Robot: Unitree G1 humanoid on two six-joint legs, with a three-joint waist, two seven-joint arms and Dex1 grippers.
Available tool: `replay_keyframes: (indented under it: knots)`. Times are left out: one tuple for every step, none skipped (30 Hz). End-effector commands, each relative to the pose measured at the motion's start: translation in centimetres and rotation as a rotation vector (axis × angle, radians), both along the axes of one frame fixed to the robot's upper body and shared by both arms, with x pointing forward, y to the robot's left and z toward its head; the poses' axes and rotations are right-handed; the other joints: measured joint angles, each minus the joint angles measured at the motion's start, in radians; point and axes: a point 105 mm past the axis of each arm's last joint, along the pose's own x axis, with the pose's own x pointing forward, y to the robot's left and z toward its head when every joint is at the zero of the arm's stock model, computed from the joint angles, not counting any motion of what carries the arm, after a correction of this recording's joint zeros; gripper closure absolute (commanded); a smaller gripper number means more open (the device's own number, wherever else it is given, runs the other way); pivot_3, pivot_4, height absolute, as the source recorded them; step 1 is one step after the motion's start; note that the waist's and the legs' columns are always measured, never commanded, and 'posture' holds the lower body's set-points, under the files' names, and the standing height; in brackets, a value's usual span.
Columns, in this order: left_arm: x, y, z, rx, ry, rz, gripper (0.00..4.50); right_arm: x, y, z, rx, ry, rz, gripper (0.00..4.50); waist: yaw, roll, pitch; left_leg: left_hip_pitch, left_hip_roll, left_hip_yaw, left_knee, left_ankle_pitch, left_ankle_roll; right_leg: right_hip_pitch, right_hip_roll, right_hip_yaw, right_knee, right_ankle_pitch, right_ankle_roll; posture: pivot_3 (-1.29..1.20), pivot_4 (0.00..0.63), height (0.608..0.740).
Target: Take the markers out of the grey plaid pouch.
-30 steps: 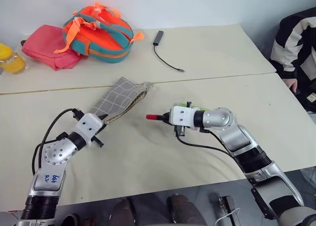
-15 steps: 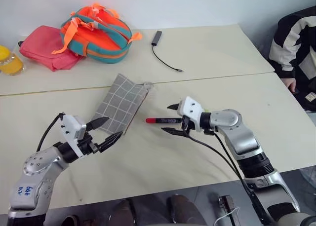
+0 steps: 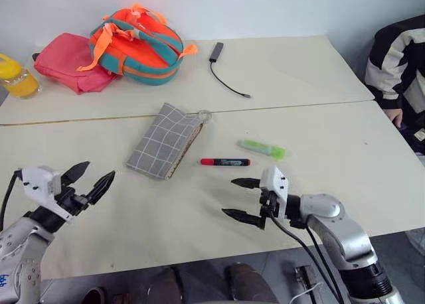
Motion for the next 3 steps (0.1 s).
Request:
replay_keyframes:
  knots:
    - [-0.78, 1.74, -0.28, 0.001, -0.017, 0.074, 0.56, 0.06, -0.65, 0.29, 0.002, -0.054, -0.006, 0.00, 0.001, 0.000, 0.000, 0.000, 0.000, 0.000, 0.000, 0.000, 0.000, 0.000, 0.000, 0.000, 0.000, 0.000, 0.000, 0.00, 0.150, 0.740]
    - [-0.84, 1.80, -0.41, 0.004, -0.016, 0.079, 0.56, 0.03, -0.54, 0.44, 0.012, -0.055, -0.002, 0.00, 0.001, 0.000, 0.000, 0.000, 0.000, 0.000, 0.000, 0.000, 0.000, 0.000, 0.000, 0.000, 0.000, 0.000, 0.000, 0.00, 0.150, 0.740]
    - [-0.89, 1.85, -0.51, 0.006, -0.016, 0.082, 0.56, 0.01, -0.46, 0.54, 0.019, -0.056, 0.001, 0.00, 0.001, 0.000, 0.000, 0.000, 0.000, 0.000, 0.000, 0.000, 0.000, 0.000, 0.000, 0.000, 0.000, 0.000, 0.000, 0.00, 0.150, 0.740]
